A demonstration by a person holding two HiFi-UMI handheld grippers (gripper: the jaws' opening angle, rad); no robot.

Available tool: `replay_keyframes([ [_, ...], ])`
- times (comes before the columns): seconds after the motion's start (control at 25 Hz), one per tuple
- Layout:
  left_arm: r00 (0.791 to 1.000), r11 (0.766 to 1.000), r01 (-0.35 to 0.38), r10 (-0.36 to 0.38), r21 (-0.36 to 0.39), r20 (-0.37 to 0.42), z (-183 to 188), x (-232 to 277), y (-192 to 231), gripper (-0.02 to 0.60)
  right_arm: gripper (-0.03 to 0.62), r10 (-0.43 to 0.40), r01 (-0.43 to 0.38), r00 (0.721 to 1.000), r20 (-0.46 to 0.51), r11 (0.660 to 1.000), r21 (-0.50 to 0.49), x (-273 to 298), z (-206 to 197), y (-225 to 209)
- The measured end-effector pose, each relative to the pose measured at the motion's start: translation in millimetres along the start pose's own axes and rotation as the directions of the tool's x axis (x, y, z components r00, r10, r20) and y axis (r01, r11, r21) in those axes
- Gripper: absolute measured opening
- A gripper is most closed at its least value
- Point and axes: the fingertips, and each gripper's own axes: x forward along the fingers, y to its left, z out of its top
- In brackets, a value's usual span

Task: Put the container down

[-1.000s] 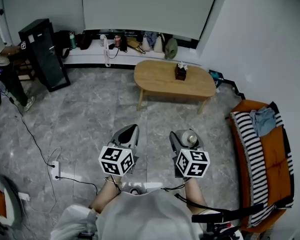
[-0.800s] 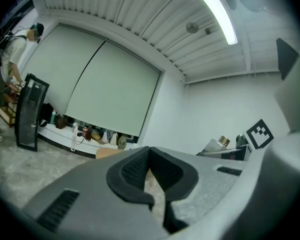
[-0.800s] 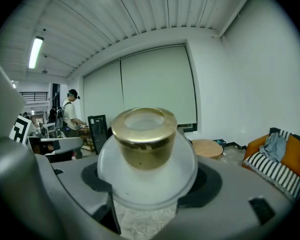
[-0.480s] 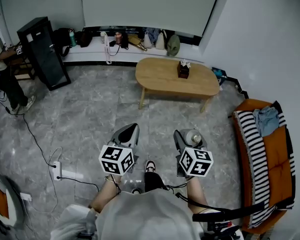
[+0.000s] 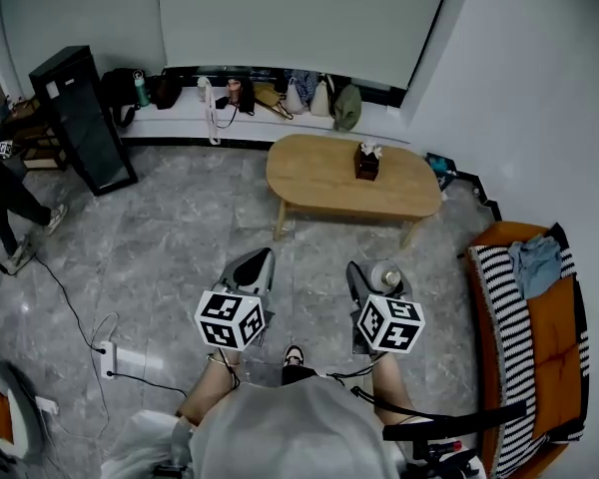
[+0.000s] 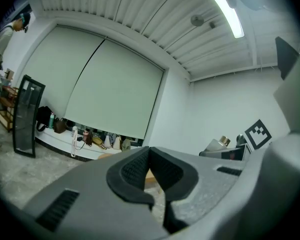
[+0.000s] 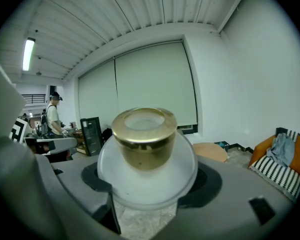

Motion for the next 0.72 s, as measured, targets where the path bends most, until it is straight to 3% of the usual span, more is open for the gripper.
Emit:
replay_keyframes([
  [0.72,0.999,0.999,-0.04,0.04,0.027,0.002,32.3,163.8,29.5,0.008,0.353,0.034,-0.034,0.999,0.002,0.999,-0.011,136.1,65.7,-85.7],
])
